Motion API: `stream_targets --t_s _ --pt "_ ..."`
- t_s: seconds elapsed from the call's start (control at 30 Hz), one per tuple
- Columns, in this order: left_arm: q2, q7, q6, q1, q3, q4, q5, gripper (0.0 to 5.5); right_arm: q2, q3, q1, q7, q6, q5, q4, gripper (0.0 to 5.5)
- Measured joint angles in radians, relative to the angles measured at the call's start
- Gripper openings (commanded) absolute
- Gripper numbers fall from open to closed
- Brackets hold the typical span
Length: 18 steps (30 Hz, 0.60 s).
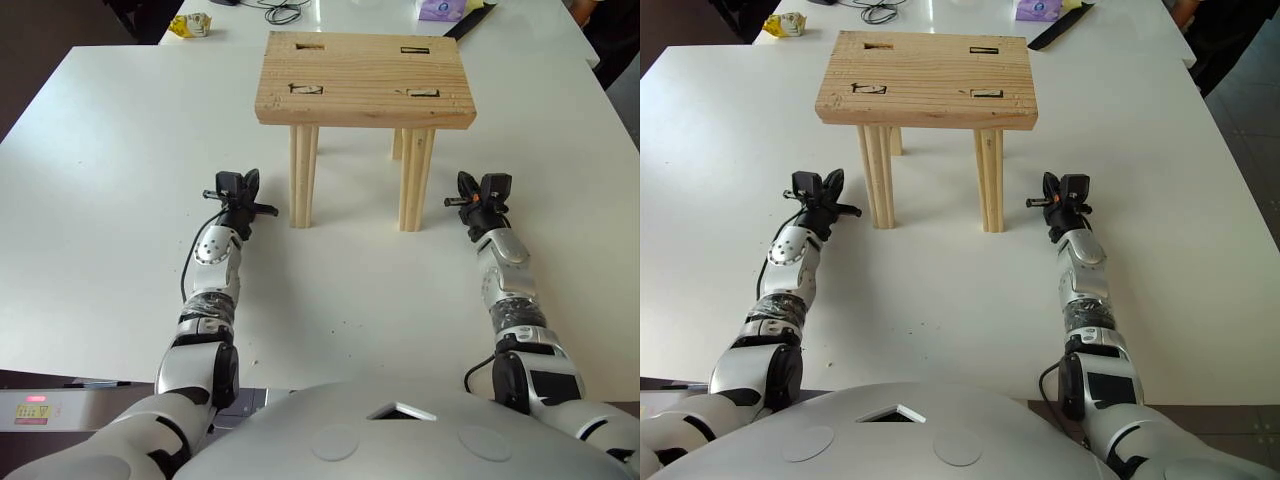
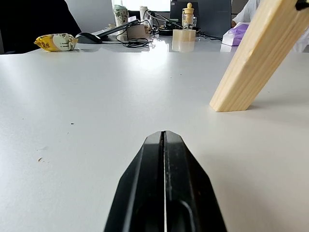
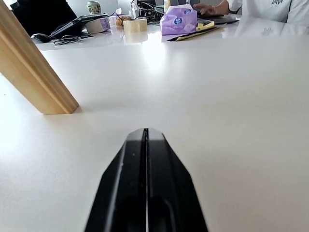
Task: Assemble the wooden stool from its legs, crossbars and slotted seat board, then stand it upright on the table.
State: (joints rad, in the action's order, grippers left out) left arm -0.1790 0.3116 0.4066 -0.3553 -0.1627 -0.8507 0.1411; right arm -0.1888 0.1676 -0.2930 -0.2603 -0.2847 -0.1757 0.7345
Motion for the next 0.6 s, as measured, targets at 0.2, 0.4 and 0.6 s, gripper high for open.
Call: stream_targets --t_s 0.2,0.4,0.6 --pt "0.014 -0.118 0.113 -0.082 -0.006 -0.17 -0.032 0.01 0.001 0.001 -0.079 0.165 -0.182 0.074 0.198 0.01" --pt "0.01 -0.117 0.157 -0.097 -0.004 -0.213 -0.042 0.01 -0.007 -0.011 -0.105 0.222 -0.258 0.124 0.275 0.01" --pt "0.013 -0.166 0.157 -0.105 -0.009 -0.228 -0.045 0.0 -0.009 -0.011 -0.118 0.228 -0.268 0.138 0.298 0.3"
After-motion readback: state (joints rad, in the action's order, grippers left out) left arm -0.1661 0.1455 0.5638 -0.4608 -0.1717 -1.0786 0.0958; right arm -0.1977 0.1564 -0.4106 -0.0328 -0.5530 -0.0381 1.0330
